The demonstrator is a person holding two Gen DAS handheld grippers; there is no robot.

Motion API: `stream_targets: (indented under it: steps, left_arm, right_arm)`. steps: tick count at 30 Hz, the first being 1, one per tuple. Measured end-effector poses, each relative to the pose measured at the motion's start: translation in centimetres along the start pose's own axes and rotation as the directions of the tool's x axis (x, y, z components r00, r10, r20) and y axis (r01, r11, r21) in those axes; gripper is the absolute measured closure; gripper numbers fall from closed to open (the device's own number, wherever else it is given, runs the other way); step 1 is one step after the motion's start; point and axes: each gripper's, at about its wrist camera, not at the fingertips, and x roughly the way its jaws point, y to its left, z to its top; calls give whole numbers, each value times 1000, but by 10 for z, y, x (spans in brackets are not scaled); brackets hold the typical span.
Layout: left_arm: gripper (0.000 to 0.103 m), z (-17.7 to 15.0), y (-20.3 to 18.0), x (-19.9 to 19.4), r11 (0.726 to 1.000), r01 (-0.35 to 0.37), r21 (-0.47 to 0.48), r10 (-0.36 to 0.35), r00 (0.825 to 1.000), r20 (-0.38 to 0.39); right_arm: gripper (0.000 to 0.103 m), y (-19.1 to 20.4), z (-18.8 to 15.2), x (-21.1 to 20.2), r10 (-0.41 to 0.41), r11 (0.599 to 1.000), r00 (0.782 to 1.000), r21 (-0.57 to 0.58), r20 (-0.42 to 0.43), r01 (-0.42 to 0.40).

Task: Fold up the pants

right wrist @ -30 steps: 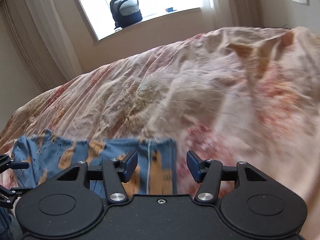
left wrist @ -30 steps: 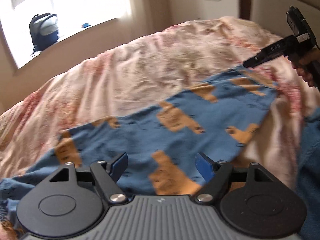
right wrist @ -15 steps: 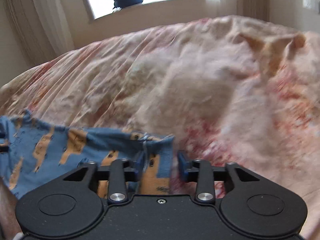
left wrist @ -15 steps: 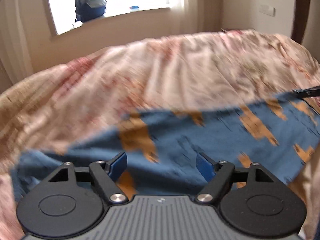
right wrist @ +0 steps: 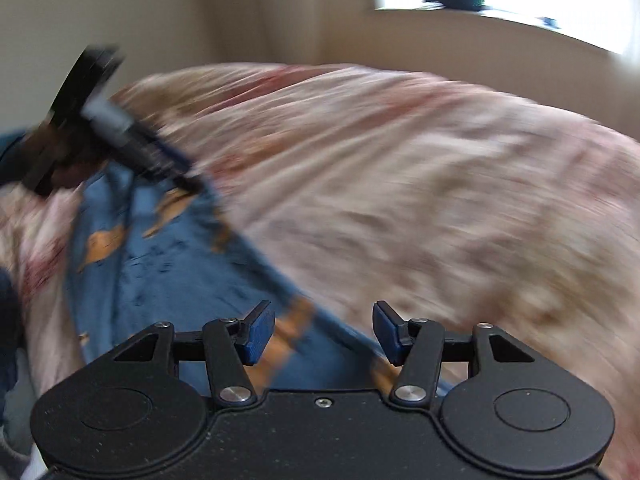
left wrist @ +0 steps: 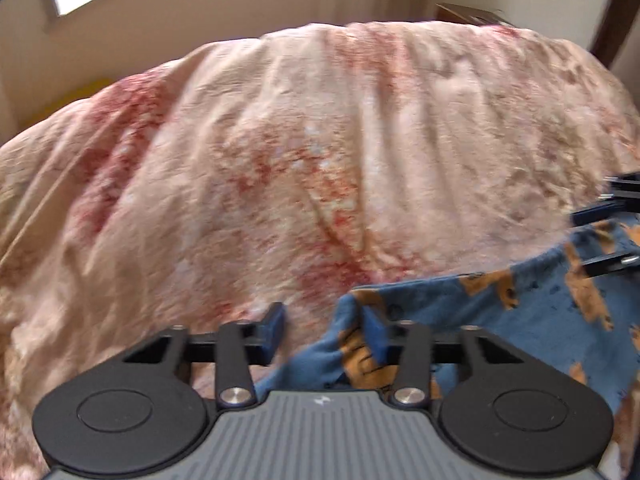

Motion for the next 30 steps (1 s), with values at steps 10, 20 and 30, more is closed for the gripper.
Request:
stream_targets:
  steps: [10, 20, 30]
  left_arm:
    - [97, -6, -37, -10, 986, -125, 108, 114, 988, 102]
    - [37, -55, -21, -63, 980, -196, -35, 198, 943, 268]
    - [30, -170, 36, -92, 898, -426, -114, 438, 889, 130]
  right_arm:
    - [98, 34, 20, 43, -56, 988, 997, -148, -55, 47]
    - [53, 69, 22, 25, -198, 965, 980, -176, 4, 195]
    - [33, 172, -2, 79, -205, 890, 978, -425, -42, 168]
